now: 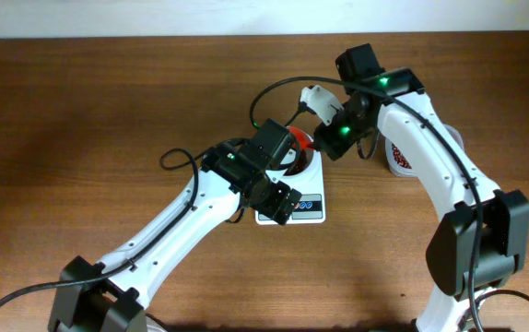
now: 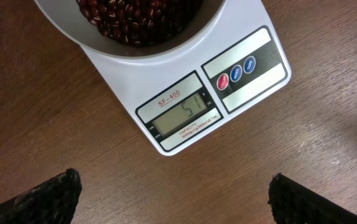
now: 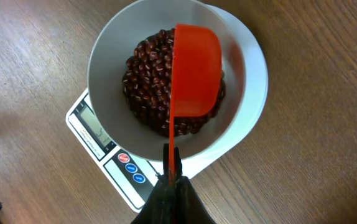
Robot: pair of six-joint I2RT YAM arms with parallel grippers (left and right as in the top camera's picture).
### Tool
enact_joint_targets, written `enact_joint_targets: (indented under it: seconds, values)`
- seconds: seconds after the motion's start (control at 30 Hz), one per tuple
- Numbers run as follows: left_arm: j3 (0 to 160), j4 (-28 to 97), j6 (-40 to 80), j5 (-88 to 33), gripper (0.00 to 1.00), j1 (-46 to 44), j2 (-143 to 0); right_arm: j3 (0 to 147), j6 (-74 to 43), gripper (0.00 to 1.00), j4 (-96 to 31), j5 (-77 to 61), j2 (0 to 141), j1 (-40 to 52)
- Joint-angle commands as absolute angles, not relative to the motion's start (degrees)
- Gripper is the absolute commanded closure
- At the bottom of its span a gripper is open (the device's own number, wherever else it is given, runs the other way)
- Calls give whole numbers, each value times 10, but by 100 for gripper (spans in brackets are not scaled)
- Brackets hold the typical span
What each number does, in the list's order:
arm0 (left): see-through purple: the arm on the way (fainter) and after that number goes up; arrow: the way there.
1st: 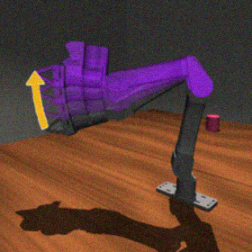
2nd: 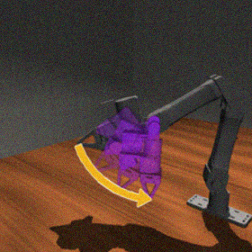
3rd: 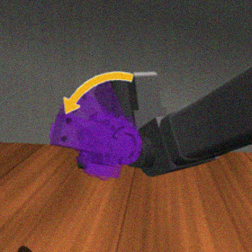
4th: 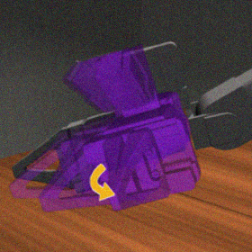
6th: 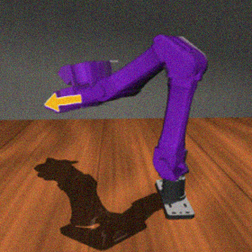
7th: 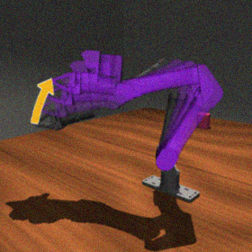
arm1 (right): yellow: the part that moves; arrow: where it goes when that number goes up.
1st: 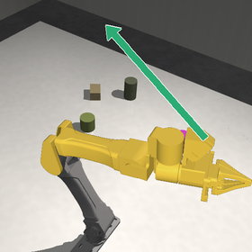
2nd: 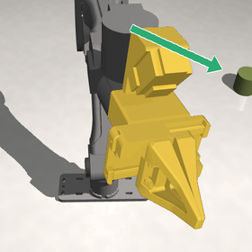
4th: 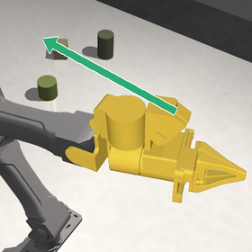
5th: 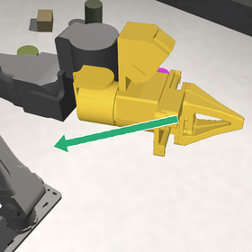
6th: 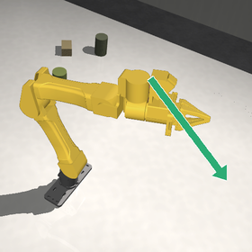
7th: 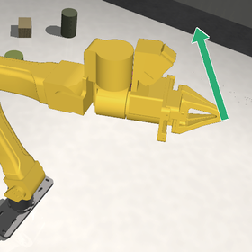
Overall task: Scoop item into bowl and weigh 50g on scale
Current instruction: 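Tilt the scoop over the bowl to pour beans in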
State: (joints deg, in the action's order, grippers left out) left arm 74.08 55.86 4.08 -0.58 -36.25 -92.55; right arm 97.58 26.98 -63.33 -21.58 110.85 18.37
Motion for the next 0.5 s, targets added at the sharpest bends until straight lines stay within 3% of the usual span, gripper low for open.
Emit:
enact_joint_targets:
  seconds: [0.0, 0.47]
  values:
    - [738, 557, 36, -2, 1, -363, -931, 968, 274, 96, -632, -185, 1101, 199]
    - [738, 557, 36, -2, 1, -363, -931, 931, 263, 96, -641, -240, 1101, 199]
